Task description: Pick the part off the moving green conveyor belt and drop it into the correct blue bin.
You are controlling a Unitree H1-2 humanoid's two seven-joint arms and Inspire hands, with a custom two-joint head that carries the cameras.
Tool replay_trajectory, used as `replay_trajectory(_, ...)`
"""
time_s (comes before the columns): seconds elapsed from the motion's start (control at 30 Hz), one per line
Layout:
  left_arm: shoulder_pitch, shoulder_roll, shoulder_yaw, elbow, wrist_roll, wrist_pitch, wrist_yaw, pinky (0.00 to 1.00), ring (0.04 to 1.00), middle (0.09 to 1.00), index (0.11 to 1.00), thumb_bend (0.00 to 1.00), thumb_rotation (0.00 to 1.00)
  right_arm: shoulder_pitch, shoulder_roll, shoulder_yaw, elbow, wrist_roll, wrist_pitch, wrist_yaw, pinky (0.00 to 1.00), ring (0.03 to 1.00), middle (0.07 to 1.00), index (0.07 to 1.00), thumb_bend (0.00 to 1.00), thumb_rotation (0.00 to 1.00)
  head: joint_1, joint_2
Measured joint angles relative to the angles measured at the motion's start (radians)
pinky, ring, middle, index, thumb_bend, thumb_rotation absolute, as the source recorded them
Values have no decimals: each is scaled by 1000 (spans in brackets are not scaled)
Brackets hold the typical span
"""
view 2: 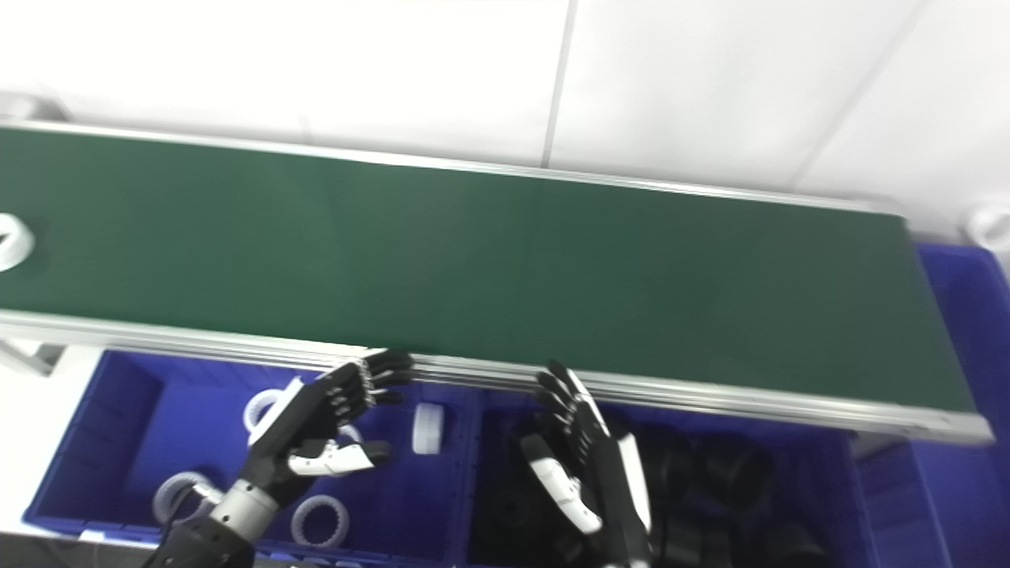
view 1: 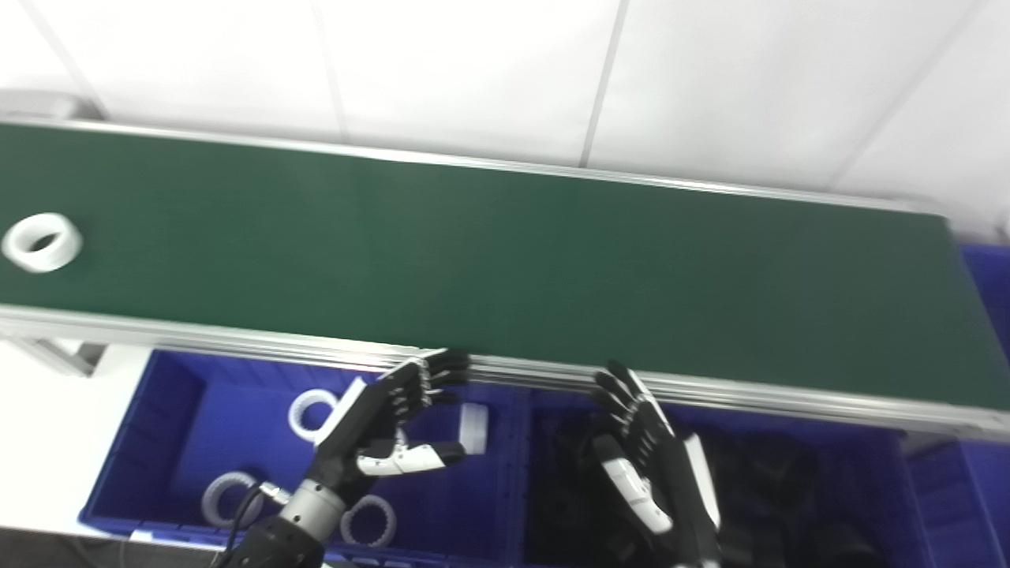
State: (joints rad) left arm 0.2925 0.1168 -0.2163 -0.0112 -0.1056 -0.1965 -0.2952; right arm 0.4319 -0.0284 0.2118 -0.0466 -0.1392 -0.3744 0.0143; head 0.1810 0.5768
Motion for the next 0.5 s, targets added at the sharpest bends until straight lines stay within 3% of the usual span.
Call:
replay_trajectory(0.13, 0, -2, -1, 14, -4, -10, 0, 724, 782, 813, 791, 915, 339, -9, -12, -3, 36, 12, -19, 1, 764, 854, 896, 947, 531, 799, 29, -31)
replay_trajectory(0.2, 0, -2, -1, 15, -4, -10, -1, 711, 765, 805, 784, 926, 323, -12, -12, -3, 48, 14, -21, 1, 780, 854, 896, 950, 475, 799, 34, -47)
replay_trajectory(0.5, -8, -1, 5, 38, -25, -23, -8, 663, 733, 779, 768, 917, 278, -27, -7, -1, 69, 10, -25, 0, 771, 855, 895, 955, 381, 781, 25, -67)
